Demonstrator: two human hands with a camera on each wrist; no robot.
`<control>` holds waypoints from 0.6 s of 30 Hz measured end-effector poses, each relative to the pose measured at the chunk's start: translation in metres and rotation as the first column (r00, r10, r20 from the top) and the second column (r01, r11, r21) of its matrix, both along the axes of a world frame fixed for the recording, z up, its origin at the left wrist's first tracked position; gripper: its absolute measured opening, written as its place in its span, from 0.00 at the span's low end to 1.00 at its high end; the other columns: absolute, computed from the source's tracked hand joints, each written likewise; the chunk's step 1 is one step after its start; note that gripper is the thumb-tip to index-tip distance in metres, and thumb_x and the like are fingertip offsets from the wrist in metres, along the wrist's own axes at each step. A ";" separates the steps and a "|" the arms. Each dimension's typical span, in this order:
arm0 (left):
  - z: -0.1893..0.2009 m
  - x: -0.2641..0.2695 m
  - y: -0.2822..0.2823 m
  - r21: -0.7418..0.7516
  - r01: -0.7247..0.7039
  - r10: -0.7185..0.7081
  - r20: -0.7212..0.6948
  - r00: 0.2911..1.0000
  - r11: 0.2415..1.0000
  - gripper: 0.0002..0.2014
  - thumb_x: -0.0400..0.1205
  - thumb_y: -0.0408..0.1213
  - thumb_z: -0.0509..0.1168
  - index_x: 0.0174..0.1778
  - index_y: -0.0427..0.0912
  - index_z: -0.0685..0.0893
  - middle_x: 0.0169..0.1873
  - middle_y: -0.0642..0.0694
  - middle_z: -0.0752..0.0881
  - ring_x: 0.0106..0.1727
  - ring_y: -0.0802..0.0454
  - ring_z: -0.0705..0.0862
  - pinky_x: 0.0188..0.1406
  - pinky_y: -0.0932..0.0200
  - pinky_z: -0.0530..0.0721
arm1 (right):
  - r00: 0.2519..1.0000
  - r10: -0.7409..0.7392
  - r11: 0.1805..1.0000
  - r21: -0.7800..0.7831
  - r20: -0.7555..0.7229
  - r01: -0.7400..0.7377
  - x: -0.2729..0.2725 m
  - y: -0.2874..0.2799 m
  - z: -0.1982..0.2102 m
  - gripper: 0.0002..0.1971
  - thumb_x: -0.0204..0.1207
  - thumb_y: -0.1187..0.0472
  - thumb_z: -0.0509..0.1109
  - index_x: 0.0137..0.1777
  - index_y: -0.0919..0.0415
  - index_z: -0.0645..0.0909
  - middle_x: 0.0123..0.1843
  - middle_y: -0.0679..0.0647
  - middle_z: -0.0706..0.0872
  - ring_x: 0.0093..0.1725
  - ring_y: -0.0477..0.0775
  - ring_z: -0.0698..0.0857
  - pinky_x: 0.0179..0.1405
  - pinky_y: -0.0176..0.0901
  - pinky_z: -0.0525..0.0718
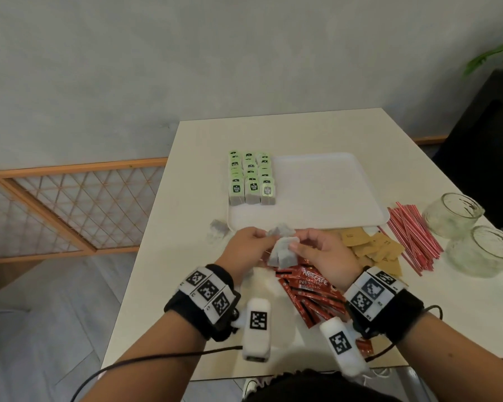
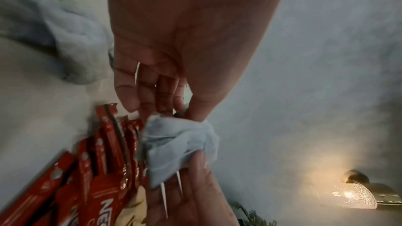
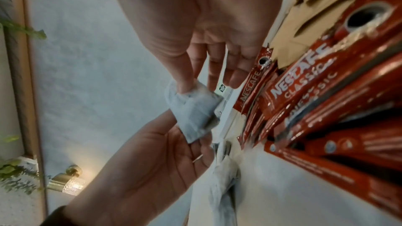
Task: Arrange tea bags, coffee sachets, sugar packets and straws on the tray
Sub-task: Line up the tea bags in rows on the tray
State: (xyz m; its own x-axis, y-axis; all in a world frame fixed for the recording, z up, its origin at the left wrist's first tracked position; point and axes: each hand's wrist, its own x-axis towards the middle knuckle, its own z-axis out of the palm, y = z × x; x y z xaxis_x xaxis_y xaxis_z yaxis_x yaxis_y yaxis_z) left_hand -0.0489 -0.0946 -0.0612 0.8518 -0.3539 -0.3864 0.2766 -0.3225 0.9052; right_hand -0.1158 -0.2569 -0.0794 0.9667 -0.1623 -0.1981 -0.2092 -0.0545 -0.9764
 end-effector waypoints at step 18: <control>-0.014 0.098 0.065 0.827 0.123 -0.511 0.215 0.832 0.549 0.27 0.78 0.34 0.70 0.73 0.52 0.78 0.70 0.46 0.78 0.67 0.44 0.80 0.61 0.51 0.81 | 0.993 -0.051 0.995 -0.081 0.110 0.060 0.007 -0.007 -0.007 0.14 0.78 0.66 0.72 0.63 0.56 0.81 0.42 0.55 0.92 0.51 0.58 0.89 0.62 0.59 0.84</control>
